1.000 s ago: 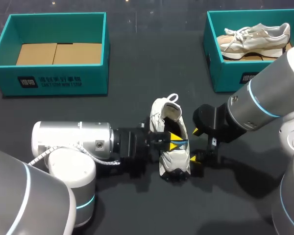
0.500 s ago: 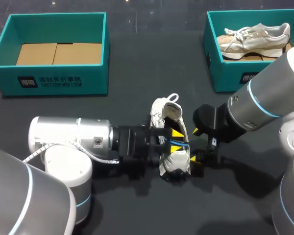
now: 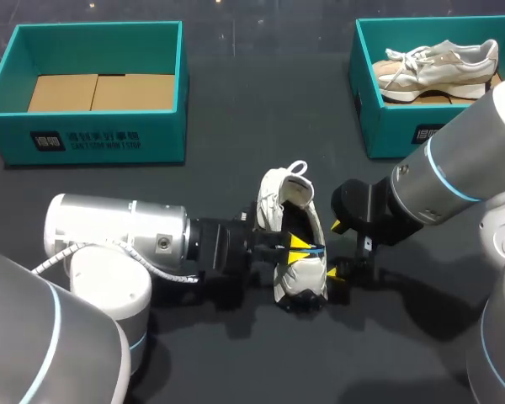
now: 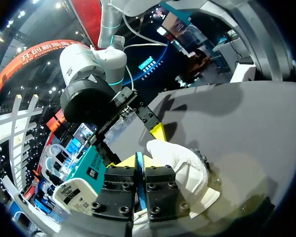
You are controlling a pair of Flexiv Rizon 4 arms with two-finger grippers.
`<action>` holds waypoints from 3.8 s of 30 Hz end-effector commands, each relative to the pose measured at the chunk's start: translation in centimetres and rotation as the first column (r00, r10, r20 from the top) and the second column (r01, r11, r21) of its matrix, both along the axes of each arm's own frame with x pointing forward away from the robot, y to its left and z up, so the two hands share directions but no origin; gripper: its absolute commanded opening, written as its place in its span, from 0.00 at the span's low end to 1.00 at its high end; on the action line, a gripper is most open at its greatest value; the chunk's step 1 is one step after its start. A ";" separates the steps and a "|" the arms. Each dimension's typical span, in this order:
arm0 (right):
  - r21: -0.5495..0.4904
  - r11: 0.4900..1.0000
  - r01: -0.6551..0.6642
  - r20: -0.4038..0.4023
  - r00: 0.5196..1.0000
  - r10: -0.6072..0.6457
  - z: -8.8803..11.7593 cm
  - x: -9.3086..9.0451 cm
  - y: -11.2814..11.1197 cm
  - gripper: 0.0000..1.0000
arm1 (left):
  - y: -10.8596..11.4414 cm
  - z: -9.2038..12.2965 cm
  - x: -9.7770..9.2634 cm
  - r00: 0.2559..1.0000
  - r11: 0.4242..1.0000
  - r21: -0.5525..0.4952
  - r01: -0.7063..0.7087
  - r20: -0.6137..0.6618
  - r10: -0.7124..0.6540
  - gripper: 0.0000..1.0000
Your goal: Take the shoe out of the shoebox, open the shoe tongue, remove and reinsert the insole, then place the shoe into the shoebox
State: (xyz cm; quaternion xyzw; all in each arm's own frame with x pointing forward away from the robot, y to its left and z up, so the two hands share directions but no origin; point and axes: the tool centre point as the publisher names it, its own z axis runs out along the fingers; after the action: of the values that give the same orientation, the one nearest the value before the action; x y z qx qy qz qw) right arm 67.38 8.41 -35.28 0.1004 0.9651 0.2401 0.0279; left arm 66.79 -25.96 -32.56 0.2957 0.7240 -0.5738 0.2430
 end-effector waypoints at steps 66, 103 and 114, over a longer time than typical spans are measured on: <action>-0.065 0.995 0.082 -0.110 0.990 -0.088 4.7 1.3 -12.5 1.00 | 11.7 6.0 1.4 0.957 0.850 0.442 0.287 -0.088 -0.277 0.45; -0.065 0.995 0.082 -0.110 0.990 -0.088 4.7 1.3 -12.5 1.00 | 10.5 9.4 3.9 0.711 0.491 0.662 0.566 -0.092 -0.697 0.00; -0.065 0.995 0.082 -0.110 0.990 -0.088 4.7 1.3 -12.5 1.00 | 9.0 10.2 3.4 0.628 0.400 0.704 0.586 -0.084 -0.773 0.00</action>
State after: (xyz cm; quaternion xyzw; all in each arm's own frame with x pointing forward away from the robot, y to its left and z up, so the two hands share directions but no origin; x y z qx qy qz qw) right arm 68.84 -4.02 -30.68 0.1536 0.9666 0.2046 -0.0141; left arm 69.96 -16.68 -22.52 0.6958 0.6547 -0.2940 -0.0280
